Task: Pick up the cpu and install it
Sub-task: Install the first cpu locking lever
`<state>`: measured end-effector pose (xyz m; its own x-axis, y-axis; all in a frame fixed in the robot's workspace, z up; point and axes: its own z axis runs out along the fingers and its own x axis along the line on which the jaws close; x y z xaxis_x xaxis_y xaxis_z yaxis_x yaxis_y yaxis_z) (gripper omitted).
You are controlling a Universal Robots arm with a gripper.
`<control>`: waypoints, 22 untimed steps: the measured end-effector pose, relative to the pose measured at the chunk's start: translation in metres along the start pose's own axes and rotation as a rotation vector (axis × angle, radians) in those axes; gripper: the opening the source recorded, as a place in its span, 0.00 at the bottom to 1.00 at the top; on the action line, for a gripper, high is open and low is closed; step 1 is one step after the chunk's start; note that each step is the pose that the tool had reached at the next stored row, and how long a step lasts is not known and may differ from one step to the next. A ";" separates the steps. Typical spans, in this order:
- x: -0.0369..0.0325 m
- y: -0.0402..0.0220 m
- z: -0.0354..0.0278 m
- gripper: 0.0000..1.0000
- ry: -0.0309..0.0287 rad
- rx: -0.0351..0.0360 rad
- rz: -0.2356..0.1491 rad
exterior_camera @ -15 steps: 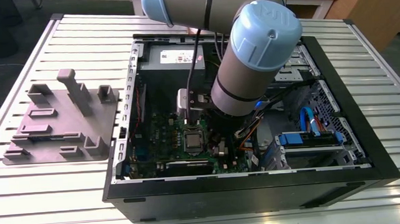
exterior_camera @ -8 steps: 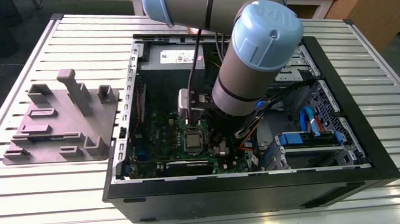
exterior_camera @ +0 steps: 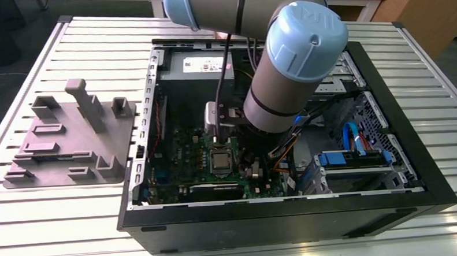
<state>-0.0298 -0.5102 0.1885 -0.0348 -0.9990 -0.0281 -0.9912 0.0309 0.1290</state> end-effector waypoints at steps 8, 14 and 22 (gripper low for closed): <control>0.0001 -0.0003 0.0018 0.10 -0.0026 -0.0002 0.000; -0.0002 0.0008 -0.0065 0.10 -0.0049 -0.0002 -0.001; -0.0006 0.0028 -0.0215 0.10 -0.0049 -0.0002 -0.001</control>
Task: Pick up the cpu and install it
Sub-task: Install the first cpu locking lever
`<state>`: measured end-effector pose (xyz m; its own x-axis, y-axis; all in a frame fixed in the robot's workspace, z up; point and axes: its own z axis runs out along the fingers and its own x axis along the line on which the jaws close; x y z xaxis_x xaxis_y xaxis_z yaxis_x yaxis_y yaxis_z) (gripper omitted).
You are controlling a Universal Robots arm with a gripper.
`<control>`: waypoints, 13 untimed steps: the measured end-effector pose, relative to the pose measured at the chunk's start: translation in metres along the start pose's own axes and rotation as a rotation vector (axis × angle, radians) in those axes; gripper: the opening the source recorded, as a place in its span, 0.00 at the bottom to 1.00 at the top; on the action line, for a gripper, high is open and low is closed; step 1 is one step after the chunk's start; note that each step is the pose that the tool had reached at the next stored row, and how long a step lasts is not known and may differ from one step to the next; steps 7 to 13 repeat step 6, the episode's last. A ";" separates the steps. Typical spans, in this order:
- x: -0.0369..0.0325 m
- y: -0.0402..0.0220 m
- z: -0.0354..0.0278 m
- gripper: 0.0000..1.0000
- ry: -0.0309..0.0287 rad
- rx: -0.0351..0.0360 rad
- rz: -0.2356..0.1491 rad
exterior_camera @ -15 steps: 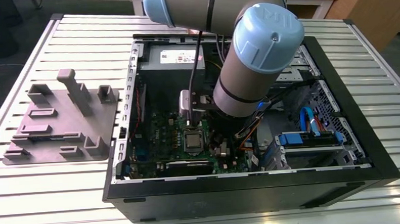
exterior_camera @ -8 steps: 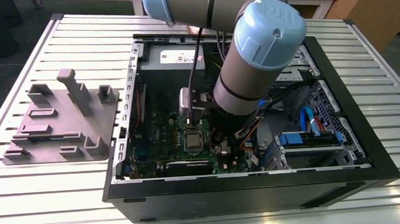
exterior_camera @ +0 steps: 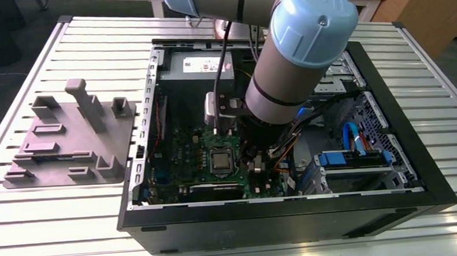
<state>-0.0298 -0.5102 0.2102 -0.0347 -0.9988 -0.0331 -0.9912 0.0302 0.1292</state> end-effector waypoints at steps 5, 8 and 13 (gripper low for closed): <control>0.0000 0.0000 -0.0002 0.10 -0.0001 0.0000 0.000; 0.0000 0.0000 -0.0002 0.10 0.0000 0.0000 0.000; 0.0000 0.0000 -0.0002 0.10 0.0000 0.0000 0.000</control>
